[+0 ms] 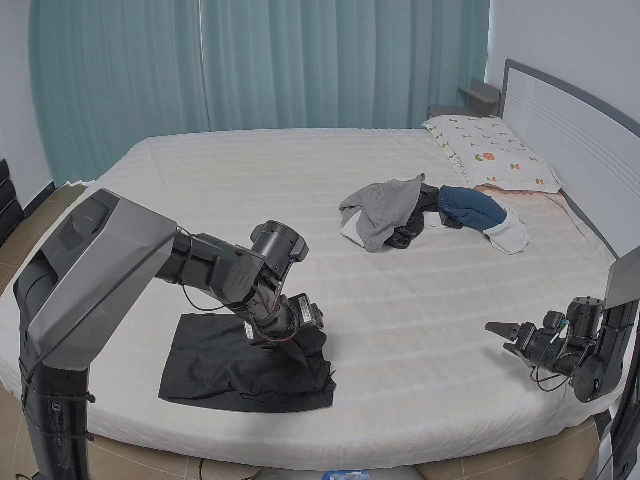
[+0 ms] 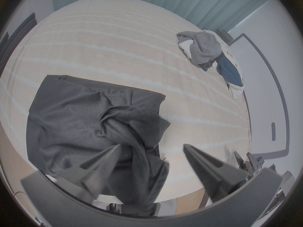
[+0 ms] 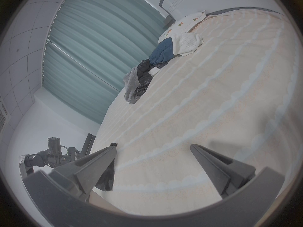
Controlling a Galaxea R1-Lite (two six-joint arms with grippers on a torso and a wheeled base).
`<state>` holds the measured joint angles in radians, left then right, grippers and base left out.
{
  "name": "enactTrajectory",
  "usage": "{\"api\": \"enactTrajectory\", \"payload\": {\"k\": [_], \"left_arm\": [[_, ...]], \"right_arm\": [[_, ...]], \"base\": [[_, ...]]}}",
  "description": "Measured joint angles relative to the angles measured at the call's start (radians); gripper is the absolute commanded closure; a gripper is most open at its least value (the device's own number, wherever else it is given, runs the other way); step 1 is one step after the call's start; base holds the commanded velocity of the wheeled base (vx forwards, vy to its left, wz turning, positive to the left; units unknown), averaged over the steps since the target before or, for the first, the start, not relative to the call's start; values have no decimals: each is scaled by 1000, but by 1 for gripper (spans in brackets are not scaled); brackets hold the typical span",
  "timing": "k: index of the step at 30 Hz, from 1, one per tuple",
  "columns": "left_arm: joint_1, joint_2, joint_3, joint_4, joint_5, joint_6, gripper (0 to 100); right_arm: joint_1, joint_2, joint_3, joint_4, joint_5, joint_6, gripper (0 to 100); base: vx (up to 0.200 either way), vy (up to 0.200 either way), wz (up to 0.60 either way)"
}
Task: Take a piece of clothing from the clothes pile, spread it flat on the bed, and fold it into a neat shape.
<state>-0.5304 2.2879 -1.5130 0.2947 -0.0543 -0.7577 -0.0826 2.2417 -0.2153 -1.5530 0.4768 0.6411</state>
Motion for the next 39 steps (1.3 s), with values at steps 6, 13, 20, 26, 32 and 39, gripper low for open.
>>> {"api": "enactTrajectory", "payload": {"k": [6,13,20,26,32,39], "left_arm": [[-12,-26,3,21,2,-34,0],[10,-113,61,18,-1,-61,0],[81,-180,163,-23,-45,-99,0],[173,-211,267,-81,-169,-107,0],[273,-245,389,-179,-249,-111,0],[354,-271,509,-304,-301,-136,0]], "right_arm": [[0,1,1,0,0,-2,0],[18,1,5,0,-10,-11,0],[70,-1,-3,0,-37,-18,0],[149,0,-32,0,-84,-22,0],[236,-12,-89,64,-102,-24,0],[330,-32,-195,236,-181,-26,0]], "base": [[0,0,0],[0,0,0],[0,0,0],[0,167,0],[0,200,0],[0,200,0]]}}
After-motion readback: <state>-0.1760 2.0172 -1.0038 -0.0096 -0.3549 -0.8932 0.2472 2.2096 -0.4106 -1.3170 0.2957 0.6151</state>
